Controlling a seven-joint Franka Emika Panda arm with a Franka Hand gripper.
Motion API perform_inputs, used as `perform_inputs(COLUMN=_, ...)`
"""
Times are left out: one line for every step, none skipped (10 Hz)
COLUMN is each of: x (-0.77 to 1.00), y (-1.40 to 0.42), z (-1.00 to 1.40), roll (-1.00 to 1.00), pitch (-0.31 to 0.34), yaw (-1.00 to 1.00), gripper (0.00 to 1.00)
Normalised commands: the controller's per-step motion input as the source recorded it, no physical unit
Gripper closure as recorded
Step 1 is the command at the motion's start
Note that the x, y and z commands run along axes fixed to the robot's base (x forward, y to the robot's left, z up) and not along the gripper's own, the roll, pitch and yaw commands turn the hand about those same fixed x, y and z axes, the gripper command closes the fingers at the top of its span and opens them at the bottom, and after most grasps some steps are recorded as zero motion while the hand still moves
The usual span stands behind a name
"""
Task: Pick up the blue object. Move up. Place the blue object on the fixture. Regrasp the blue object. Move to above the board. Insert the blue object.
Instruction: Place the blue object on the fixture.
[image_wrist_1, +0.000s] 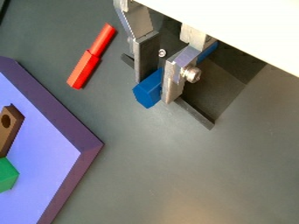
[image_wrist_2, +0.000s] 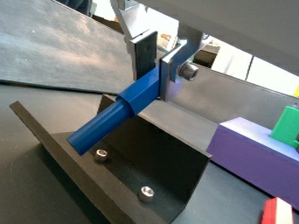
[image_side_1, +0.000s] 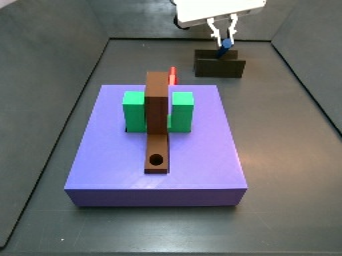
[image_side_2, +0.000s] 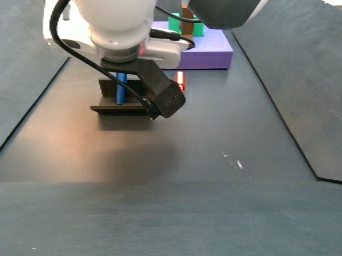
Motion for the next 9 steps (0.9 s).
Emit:
perform_inputs(x=-0.04, y=0.0, z=-0.19, roll=0.0, pitch=-0.114, yaw=0.0, gripper=1.0)
perform_inputs(x=0.0, y=-0.01, z=-0.13, roll=0.03, pitch=-0.04, yaw=0.0, gripper=1.0)
perform_inputs(x=0.0, y=0.0, z=-0.16, roll=0.0, pitch=-0.063, yaw=0.0, gripper=1.0)
perform_inputs(x=-0.01, y=0.0, z=-0.24, roll=0.0, pitch=-0.117, yaw=0.0, gripper=1.0)
perform_inputs(x=0.0, y=-0.01, z=-0.27, roll=0.07, pitch=-0.08, yaw=0.0, gripper=1.0)
perform_inputs(x=0.0, y=0.0, z=-0.24, roll=0.06, pitch=-0.054, yaw=0.0, gripper=1.0)
perform_inputs(x=0.0, y=0.0, z=-0.2, roll=0.02, pitch=-0.037, yaw=0.0, gripper=1.0)
perform_inputs(x=0.0, y=0.0, z=-0.16, roll=0.0, pitch=-0.04, yaw=0.0, gripper=1.0)
perform_inputs(x=0.0, y=0.0, z=-0.08, roll=0.0, pitch=-0.014, yaw=0.0, gripper=1.0)
